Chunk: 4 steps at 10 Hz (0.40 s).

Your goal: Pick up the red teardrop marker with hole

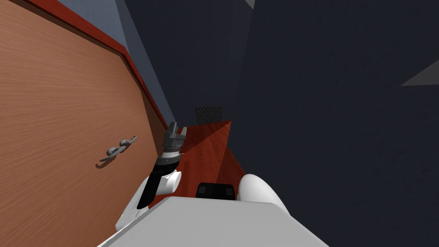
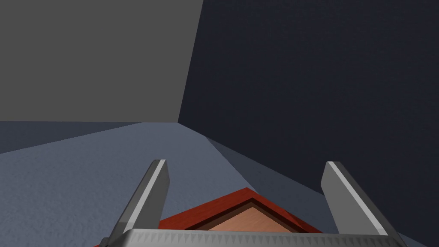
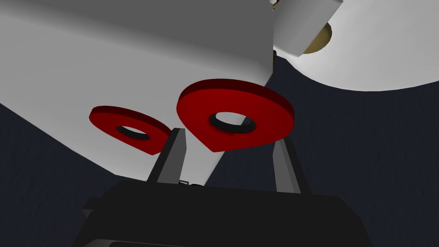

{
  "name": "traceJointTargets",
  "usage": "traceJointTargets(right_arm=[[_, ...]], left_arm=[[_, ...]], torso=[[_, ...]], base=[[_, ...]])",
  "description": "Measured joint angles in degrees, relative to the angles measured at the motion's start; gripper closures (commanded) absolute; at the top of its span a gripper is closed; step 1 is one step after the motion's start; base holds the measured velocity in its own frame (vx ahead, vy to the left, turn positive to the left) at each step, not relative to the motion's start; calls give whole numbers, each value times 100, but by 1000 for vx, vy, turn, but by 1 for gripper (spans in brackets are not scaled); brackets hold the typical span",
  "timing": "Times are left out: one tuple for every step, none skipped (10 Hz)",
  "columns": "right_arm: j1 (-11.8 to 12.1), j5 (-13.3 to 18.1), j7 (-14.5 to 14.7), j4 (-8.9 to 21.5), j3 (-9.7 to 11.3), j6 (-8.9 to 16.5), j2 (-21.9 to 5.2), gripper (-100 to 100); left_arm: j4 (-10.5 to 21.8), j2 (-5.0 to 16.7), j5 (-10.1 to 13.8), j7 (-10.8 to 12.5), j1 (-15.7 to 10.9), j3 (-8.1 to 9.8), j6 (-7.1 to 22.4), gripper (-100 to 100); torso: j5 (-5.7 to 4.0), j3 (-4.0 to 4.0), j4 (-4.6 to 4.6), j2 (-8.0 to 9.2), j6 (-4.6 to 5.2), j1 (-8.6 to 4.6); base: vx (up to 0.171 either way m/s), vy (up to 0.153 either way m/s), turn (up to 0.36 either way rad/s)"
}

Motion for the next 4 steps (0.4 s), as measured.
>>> traceJointTargets(right_arm=[[94,12,8,-95,-15,-27,14,100],[186,26,28,-135,-50,-110,30,100],[287,34,35,-219,-66,-146,37,100],[298,35,33,-232,-67,-150,39,0]], left_arm=[[0,0,0,0,1,0,0,0],[0,0,0,0,1,0,0,0],[0,0,0,0,0,0,0,0],[0,0,0,0,0,0,0,0]], torso=[[2,-2,-2,-2,7,4],[3,-3,-3,-4,8,7],[3,-5,-2,-7,2,8],[1,-3,-1,-5,0,4]], base=[[25,-2,-159],[22,2,-72],[7,2,-8],[0,0,0]])
